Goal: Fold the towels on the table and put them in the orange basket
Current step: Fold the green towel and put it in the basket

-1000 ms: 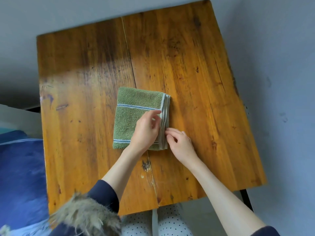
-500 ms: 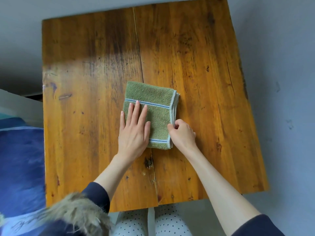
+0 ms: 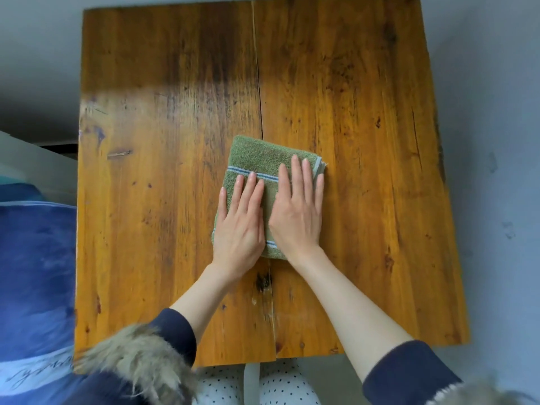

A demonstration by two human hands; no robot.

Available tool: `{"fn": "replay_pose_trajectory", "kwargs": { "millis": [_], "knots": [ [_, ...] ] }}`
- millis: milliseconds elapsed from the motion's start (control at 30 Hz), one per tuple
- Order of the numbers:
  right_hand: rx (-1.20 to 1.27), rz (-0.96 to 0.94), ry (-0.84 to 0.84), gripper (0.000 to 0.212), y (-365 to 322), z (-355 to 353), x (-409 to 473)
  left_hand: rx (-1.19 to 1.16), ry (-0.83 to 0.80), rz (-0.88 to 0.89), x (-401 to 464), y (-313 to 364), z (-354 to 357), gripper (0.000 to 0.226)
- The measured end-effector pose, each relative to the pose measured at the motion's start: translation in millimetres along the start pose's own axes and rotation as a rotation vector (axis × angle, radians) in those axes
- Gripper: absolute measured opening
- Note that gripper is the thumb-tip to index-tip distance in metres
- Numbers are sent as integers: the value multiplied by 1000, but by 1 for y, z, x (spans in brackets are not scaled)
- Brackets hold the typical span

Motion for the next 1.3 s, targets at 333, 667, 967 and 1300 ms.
{"fn": "replay_pose_trajectory", "kwargs": {
  "millis": [333, 667, 967, 1300],
  "knots": [
    [-77, 15, 7, 52, 23, 22, 9, 48, -36, 143, 59, -29, -9, 51],
    [-130, 65, -150, 55, 22, 14, 8, 25, -84, 141, 56, -32, -7, 52],
    [-106, 138, -223, 55, 22, 9, -63, -5, -161, 186, -23, -31, -8, 50],
    [266, 437, -76, 41, 29, -19, -47, -322, -42, 113, -17, -52, -25, 45]
  ]
}}
Point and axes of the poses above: each hand's wrist, its own x-axis towards the middle knuckle, its own z-axis out of the palm, y = z × x, the point moved 3 cm from there along x, towards the middle knuckle, and after that the axes turned 6 degrees about z, right-handed, at the moved point
